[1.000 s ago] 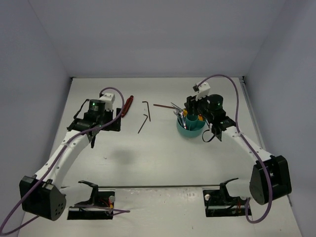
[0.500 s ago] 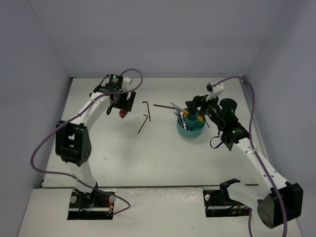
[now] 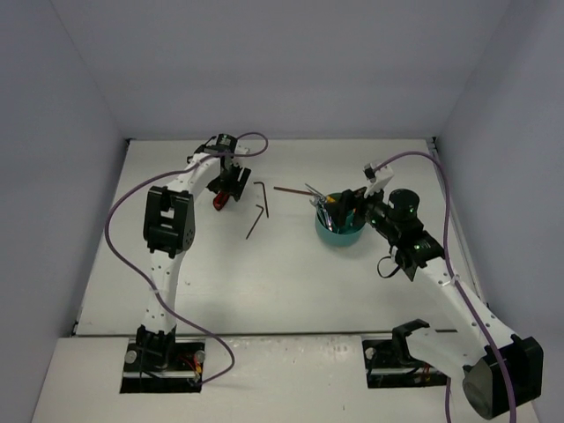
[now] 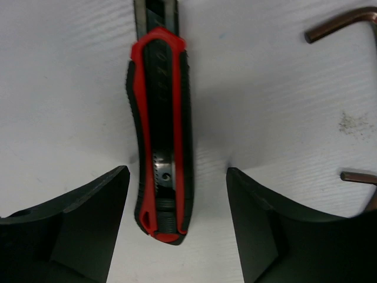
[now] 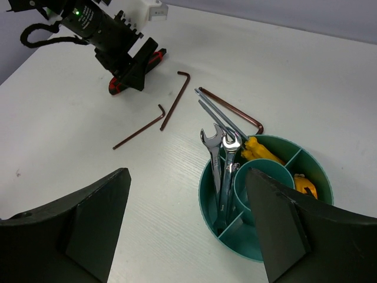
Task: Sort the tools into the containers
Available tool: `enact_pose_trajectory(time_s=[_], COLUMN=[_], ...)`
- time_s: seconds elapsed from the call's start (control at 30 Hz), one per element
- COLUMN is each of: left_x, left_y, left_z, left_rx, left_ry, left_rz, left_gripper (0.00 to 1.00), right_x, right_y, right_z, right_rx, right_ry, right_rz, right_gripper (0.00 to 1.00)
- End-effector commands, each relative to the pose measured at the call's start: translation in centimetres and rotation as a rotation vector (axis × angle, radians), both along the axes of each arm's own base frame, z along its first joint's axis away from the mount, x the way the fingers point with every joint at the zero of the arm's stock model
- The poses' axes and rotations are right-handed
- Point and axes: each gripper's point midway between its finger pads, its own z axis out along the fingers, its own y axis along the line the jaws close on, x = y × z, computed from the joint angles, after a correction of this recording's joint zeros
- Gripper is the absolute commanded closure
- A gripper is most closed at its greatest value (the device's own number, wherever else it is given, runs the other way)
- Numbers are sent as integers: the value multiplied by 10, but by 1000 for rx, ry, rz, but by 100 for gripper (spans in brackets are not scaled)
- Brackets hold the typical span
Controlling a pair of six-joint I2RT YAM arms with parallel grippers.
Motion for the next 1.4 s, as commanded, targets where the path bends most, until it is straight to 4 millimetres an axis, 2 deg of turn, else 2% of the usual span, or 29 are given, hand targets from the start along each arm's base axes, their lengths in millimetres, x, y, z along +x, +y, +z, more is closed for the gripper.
enact_pose_trajectory(time_s=[0.0,0.07,0.17,0.23,0.33,0.47,0.5,0.6,0.67,0.7,0.77,0.8,0.83,0.9,0.93,1.03,1.1,1.17,1.37], left_x=[11,9,-1,-10,-18,-21,-21,-26,-33,-33,-51,-58,-72,-90,-100,-129,-142,-157,-174], left_y=[10,11,10,9,9,9,8,4,2,1,-7,-12,-15,-22,-26,-34,-37,-36,-36], left_z=[26,22,13,9,10,35,47,99,131,154,184,184,192,223,231,236,229,239,249], left_rx=[-30,-33,-47,-58,-64,-75,-89,-147,-185,-207,-245,-252,-262,-309,-326,-365,-391,-424,-456], left_ry=[-34,-21,20,43,56,4,-26,-145,-220,-279,-367,-380,-405,-513,-555,-621,-634,-672,-707], left_rz=[16,17,19,17,20,15,14,31,54,58,44,38,26,5,-2,-24,-27,-39,-65], left_gripper=[42,47,68,79,100,100,100,100,100,100,100,100,100,100,100,100,100,100,100], right_x=[0,0,0,0,-1,-2,-3,-5,-5,-6,-5,-4,-4,-3,-3,-6,-8,-15,-25], right_y=[10,10,12,13,15,24,28,42,52,57,74,82,90,103,110,132,144,159,182], right_z=[21,20,18,18,20,22,23,27,36,34,45,53,61,75,85,111,124,142,161], right_rx=[33,30,27,28,33,41,41,47,67,71,106,121,145,183,206,263,288,316,355], right_ry=[-68,-67,-62,-60,-63,-55,-54,-51,-52,-40,-24,-27,-22,-20,-23,-38,-58,-82,-112], right_rz=[44,43,47,50,55,72,83,102,108,111,131,144,156,177,193,238,264,305,366], right_gripper=[24,23,23,23,23,22,22,22,21,21,21,21,21,21,21,21,21,21,21])
